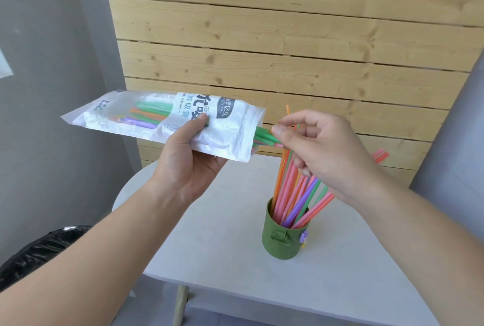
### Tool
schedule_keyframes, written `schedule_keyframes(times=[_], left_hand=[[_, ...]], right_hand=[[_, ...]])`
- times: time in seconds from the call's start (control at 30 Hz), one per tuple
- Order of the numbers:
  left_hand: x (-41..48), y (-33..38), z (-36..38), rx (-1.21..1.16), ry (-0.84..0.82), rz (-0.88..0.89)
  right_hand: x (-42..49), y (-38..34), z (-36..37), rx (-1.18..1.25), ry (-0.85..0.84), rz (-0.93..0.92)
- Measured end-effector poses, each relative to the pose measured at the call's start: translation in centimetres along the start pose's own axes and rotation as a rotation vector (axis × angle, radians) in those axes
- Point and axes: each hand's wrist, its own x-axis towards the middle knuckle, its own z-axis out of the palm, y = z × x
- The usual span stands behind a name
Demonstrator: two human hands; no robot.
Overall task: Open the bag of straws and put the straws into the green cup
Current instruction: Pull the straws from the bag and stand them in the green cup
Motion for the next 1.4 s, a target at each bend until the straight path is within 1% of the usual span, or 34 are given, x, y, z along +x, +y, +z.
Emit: schedule_keyframes(times=[0.1,0.23,0.37,0.47,0.57,0.63,0.73,0.8,0.93,1.03,1.2,1.33,1.4], left_hand=[[0.1,0.0,-0.2,0.010,0.006,-0.002],[0.2,-0.3,-0.1,0.072,0.021,0.013],[0.3,-0.5,-0.1,0.116,0.066,0.027],[0.4,-0.5,-0.1,0.112,0.080,0.023],[0.1,-0.4,0.3,0.130,0.087,0.026],[0.1,-0.5,0.4,0.126,0.090,0.024],[0.1,-0.4,0.3,0.091,0.082,0.010],[0.1,-0.2,0.2,0.055,0.091,0.004],[0.3,0.0,-0.1,-0.037,0.146,0.007],[0.3,-0.2,0.0,-0.062,0.147,-0.013],[0.3,-0.2,0.1,-0.060,0.164,-0.008],[0.4,0.1,-0.3,-0.101,0.167,0.004],[0.5,0.1,-0.3,-0.106,0.165,0.003]], right_hand=[[-0.1,0.2,0.0,0.084,-0.017,0.089],[-0.5,0.3,0.4,0.193,-0.084,0.136],[-0.7,1.1,0.9,0.066,-0.051,0.059],[-0.7,1.3,0.8,0.033,-0.025,0.010],[-0.7,1.6,0.9,-0.133,-0.012,-0.058],[-0.8,1.8,1.1,-0.165,-0.010,-0.093],[-0.7,1.6,1.1,-0.132,0.036,-0.129],[-0.6,1.3,0.8,-0.078,0.070,-0.115],[-0.4,1.3,0.2,0.128,0.111,-0.039],[-0.5,1.2,0.5,0.269,0.107,0.008],[-0.2,1.3,0.4,0.233,0.122,-0.016],[0.1,1.1,-0.4,0.320,0.131,0.020],[0.1,1.1,-0.5,0.311,0.112,0.021]])
